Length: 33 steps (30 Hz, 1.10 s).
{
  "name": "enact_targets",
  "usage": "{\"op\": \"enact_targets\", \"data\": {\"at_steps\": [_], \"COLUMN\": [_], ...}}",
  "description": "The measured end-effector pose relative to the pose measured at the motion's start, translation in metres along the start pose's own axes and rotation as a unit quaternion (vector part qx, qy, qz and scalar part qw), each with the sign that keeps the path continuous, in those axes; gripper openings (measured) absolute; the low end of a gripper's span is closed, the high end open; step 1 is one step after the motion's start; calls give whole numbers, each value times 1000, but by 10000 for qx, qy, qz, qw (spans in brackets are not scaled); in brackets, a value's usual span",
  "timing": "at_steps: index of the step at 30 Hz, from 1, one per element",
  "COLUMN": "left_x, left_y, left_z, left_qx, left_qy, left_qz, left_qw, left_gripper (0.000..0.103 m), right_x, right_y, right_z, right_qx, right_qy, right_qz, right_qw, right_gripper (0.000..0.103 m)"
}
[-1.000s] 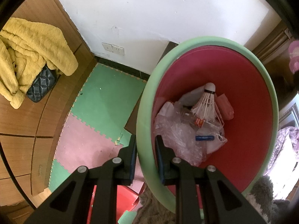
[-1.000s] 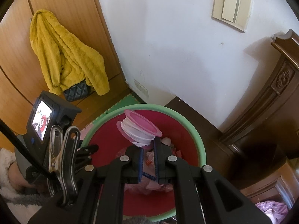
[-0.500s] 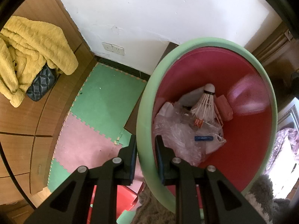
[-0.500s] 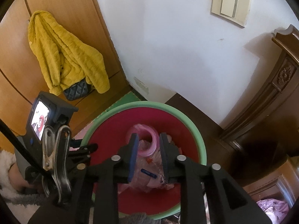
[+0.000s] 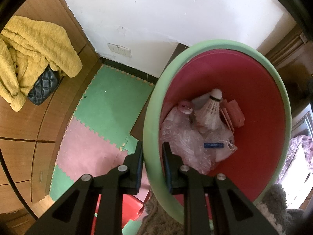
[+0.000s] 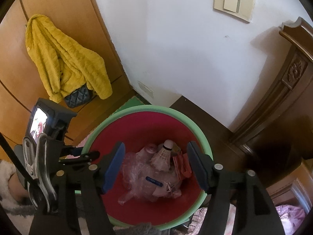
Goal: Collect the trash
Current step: 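Move the open right tool to the green selfie stick box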
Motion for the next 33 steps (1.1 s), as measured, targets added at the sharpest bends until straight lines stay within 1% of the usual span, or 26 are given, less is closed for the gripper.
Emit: {"op": "enact_targets", "data": {"at_steps": [7,11,12,21,25,28,33], "left_x": [-1,-1,-1,-5,0,2,0], "left_y": [0,0,0,-1,0,-3,-4], "left_z": [1,1,1,3,2,1,0], "left_qx": [14,10,12,-61,-45,-55,-73], "left_qy": [9,5,10,114,-23,20,26], "left_qz": [-25,-16,-20,-92,58,68,36], "left_qw": [10000,10000,10000,9999,10000,10000,10000], "left_gripper": [18,18,18,18,18,18,18], "right_x": [-3,-1,1,25,38,49,79], "right_y": [-1,0,0,-3,-1,4,20], "right_z": [2,2,1,-24,-38,-48,-67], "right_qx": [-67,-69,-59,473,618,728,847], "right_qy": [-43,26,50,334,515,695,944], "right_qz": [-79,-42,-15,371,484,647,1102], "right_qw": [9999,10000,10000,9976,9956,9928,9858], "right_gripper": [70,79,79,79,79,79,79]}}
Point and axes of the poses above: each gripper's, at about its wrist camera, not at the fingertips, and z roughly the way its jaws point, x to its right, y to its underside, the point moved 7 cm from there along z, roughly the way its jaws point, and after that the axes turned 6 degrees about -y, right-handed, at the moved point
